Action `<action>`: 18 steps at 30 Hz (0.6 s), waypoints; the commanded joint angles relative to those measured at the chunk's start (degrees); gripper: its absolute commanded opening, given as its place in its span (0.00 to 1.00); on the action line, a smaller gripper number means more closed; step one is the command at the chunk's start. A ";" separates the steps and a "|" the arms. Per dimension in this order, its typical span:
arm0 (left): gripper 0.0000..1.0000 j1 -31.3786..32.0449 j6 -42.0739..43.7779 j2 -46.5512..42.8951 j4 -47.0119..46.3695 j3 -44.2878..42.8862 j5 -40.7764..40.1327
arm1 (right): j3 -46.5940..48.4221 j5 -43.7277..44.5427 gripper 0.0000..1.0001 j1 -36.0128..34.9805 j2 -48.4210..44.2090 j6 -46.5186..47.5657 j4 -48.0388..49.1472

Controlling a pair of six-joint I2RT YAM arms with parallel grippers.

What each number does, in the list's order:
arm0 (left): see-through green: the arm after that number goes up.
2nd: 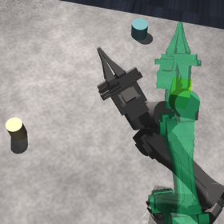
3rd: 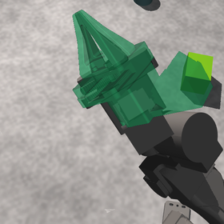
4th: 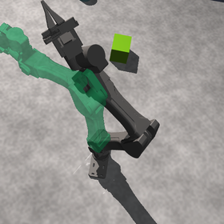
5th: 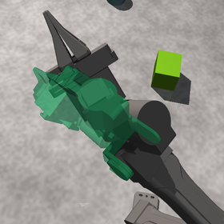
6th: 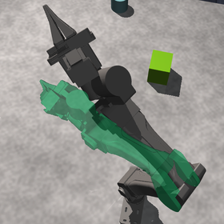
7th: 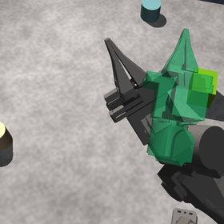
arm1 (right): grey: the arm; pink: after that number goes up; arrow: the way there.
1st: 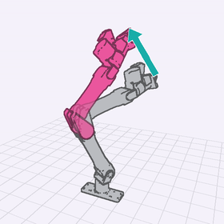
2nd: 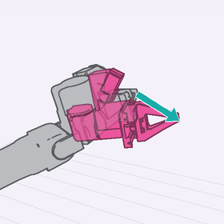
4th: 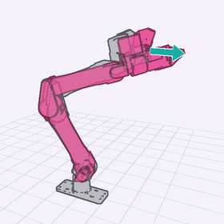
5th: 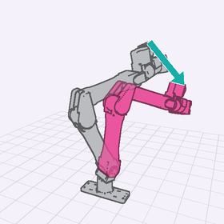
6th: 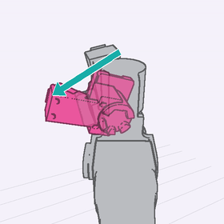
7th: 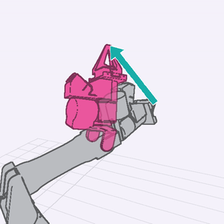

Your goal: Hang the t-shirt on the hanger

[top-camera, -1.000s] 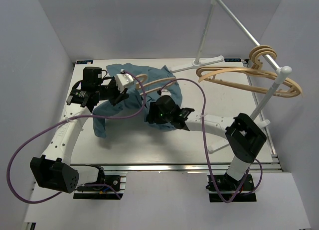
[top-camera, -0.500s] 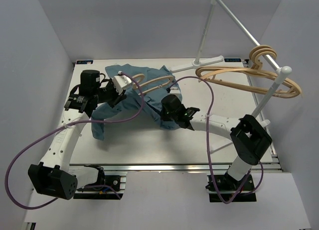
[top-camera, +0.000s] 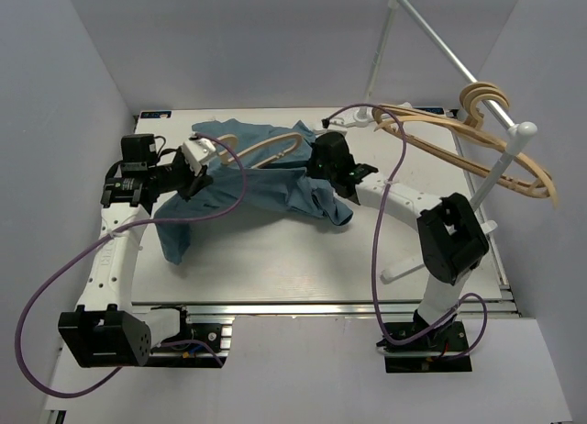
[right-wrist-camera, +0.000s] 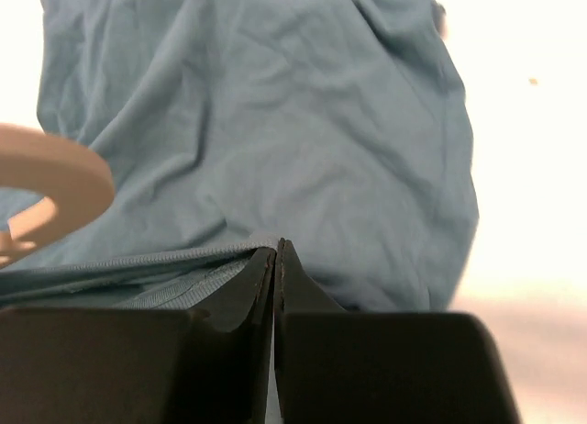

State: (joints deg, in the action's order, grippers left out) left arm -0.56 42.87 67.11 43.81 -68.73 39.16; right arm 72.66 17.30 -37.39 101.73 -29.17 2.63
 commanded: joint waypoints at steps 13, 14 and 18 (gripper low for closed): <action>0.00 -4.36 7.93 -2.78 6.64 -0.79 8.22 | 11.89 1.68 0.00 4.51 7.43 9.92 2.73; 0.00 -4.45 7.93 -2.69 6.81 -0.62 7.43 | 11.37 2.21 0.00 4.95 6.82 10.09 2.81; 0.00 -4.36 7.23 -2.34 6.12 2.36 3.39 | 8.81 -0.50 0.00 6.27 2.69 11.59 4.49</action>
State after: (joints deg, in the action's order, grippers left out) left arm -3.70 50.09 67.05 48.62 -68.03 45.47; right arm 82.43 12.78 -35.31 108.99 -21.34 4.91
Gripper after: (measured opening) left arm 0.232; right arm 0.005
